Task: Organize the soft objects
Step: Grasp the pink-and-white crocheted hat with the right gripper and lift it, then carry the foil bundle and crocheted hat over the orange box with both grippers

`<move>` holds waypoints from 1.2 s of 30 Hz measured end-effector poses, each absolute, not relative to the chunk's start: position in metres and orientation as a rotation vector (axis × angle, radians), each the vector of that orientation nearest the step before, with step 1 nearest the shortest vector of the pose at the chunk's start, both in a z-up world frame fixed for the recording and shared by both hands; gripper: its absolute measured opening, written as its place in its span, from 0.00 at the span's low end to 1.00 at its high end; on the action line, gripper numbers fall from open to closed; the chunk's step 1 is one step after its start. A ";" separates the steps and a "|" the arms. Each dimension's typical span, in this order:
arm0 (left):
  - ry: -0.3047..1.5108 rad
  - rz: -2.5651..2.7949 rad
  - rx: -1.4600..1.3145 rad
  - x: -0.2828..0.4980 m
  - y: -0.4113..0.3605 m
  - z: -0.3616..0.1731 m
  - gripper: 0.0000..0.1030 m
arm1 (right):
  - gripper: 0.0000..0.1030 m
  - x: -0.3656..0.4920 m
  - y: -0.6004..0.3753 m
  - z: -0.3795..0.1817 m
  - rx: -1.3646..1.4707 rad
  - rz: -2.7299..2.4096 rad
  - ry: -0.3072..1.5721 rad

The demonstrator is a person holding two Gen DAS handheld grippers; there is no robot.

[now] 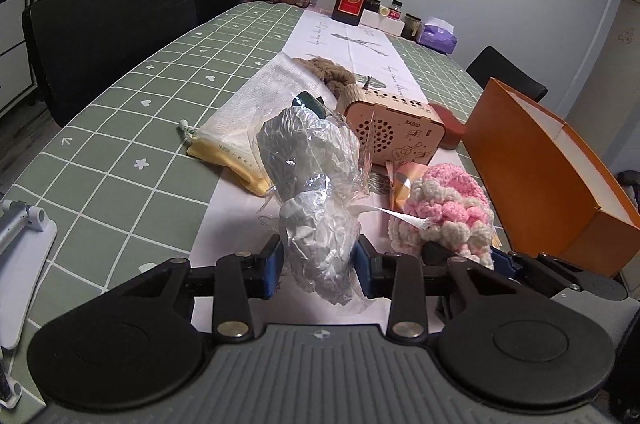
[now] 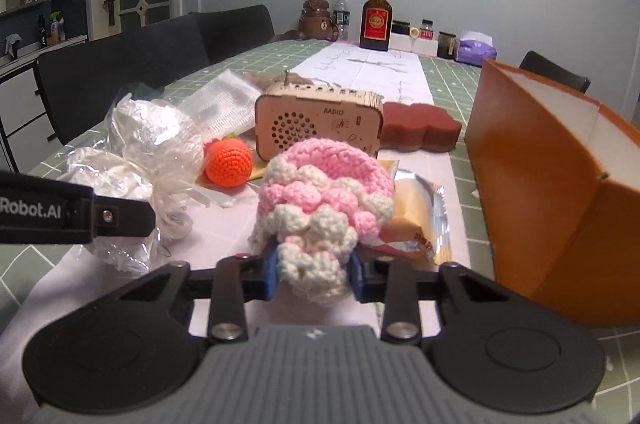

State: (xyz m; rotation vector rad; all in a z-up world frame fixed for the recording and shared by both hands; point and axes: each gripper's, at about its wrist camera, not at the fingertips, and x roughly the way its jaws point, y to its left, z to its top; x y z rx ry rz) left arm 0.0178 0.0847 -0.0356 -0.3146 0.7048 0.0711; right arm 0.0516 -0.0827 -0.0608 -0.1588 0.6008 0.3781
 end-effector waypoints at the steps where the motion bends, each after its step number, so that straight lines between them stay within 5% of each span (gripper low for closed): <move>1: 0.699 0.069 -0.315 0.016 0.084 -0.034 0.41 | 0.30 0.049 -0.085 -0.058 -0.158 0.388 0.598; 22: 0.598 -0.063 -0.274 0.001 0.045 0.033 0.41 | 0.29 0.010 -0.174 0.052 -0.191 0.493 0.463; 36: 0.582 -0.313 -0.220 0.062 -0.046 0.085 0.39 | 0.30 0.047 -0.258 0.117 -0.326 0.365 0.439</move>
